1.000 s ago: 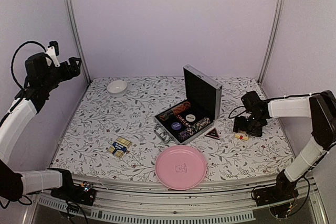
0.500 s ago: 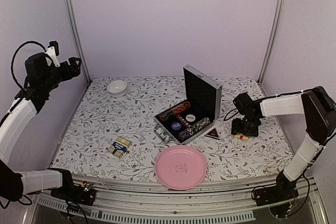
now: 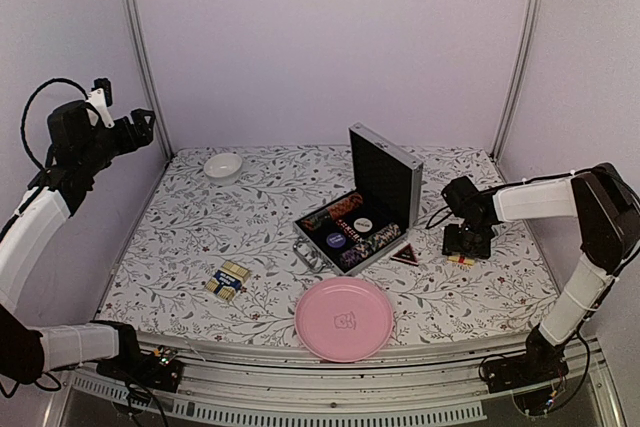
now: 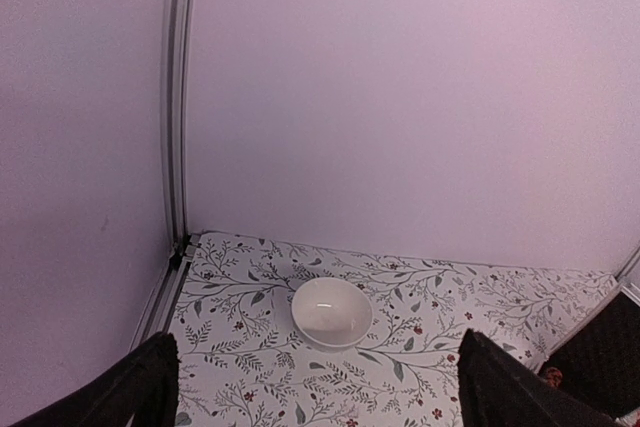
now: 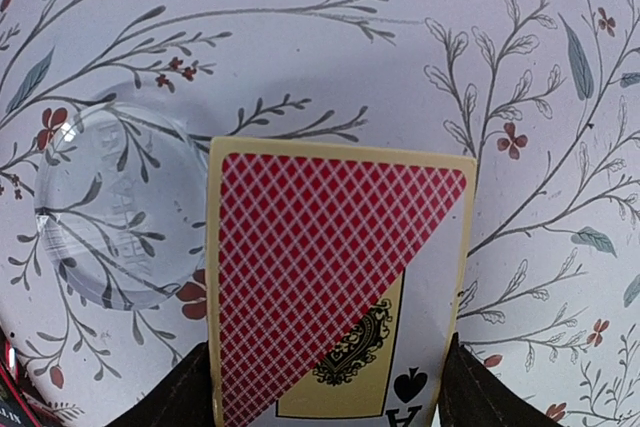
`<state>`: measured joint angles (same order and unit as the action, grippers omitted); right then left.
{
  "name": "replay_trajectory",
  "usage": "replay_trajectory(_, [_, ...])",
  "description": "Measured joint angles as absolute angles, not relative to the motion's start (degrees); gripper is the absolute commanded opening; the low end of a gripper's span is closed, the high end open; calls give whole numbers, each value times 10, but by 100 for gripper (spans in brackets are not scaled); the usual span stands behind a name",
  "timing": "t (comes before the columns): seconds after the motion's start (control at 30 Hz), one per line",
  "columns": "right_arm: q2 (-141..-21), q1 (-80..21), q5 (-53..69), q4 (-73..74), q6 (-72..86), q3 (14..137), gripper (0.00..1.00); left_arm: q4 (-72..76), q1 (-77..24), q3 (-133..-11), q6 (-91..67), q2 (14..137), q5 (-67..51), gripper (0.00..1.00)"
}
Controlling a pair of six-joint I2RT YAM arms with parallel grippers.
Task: Pack up texas hold em set
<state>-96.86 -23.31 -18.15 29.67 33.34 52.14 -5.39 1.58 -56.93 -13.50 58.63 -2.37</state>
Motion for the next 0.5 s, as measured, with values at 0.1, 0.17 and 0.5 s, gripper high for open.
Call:
replay_trajectory(0.1, [-967,-233,-190,297,338,520,61,-54,16,-569,-135,587,-24,97])
replay_trajectory(0.17, [-955,-233,-193,299,339,515,59,-54,16,-569,-135,587,-24,97])
replay_trajectory(0.5, [-770,-232,-195,312,324,514,50,-54,16,-569,-135,586,-25,97])
